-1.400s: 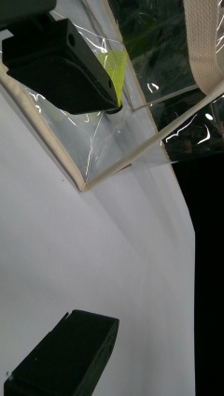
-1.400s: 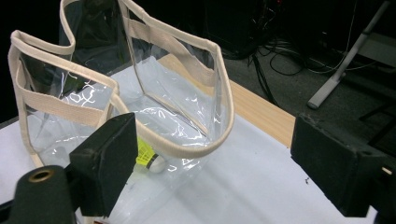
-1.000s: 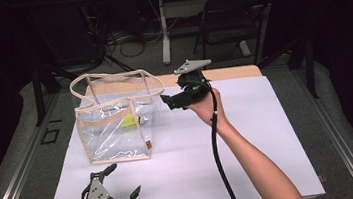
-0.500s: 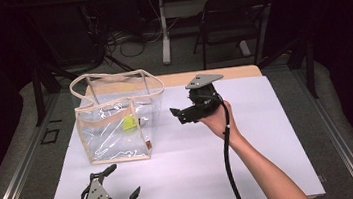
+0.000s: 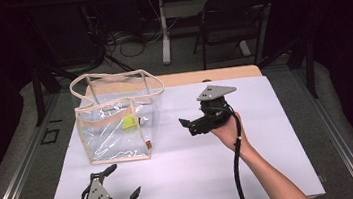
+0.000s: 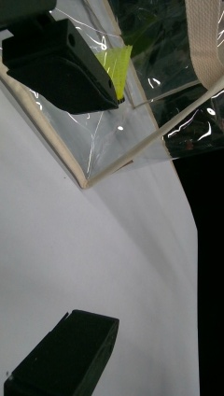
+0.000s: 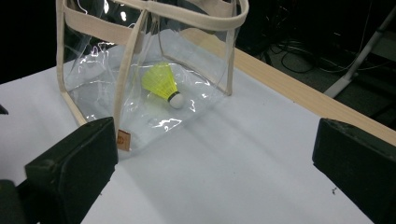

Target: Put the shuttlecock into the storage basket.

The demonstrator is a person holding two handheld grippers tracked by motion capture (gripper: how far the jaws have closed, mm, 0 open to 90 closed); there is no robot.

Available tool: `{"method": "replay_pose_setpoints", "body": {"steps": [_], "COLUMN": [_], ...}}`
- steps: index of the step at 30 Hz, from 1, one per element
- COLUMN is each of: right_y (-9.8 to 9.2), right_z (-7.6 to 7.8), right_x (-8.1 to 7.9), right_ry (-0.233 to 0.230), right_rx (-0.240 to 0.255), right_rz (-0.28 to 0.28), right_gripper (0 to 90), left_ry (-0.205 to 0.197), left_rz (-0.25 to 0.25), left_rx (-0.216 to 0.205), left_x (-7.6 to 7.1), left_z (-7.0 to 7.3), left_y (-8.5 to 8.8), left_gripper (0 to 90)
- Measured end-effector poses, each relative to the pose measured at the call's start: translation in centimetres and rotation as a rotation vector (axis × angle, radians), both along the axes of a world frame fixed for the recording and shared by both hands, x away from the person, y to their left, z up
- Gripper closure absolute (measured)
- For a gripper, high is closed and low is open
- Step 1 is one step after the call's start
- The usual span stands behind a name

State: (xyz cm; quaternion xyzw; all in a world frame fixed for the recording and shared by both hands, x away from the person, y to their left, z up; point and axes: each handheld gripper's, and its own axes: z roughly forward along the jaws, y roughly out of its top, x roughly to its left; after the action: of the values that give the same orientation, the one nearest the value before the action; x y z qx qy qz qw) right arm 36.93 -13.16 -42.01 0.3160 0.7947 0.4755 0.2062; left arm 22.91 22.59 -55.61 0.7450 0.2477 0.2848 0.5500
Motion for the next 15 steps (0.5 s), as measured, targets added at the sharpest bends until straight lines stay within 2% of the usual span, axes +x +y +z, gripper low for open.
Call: {"method": "replay_pose_setpoints", "body": {"steps": [15], "right_y": [-2.3], "right_z": [-2.4], "right_x": [-2.9], "right_ry": [-0.008], "right_rx": [0.008], "right_rz": [0.025], "right_gripper": [0.0], "left_ry": [-0.002], "left_rz": [0.001], "left_rx": [0.002], "left_x": [0.0], "left_z": [0.0], "left_y": [0.0], "left_gripper": [0.0]}}
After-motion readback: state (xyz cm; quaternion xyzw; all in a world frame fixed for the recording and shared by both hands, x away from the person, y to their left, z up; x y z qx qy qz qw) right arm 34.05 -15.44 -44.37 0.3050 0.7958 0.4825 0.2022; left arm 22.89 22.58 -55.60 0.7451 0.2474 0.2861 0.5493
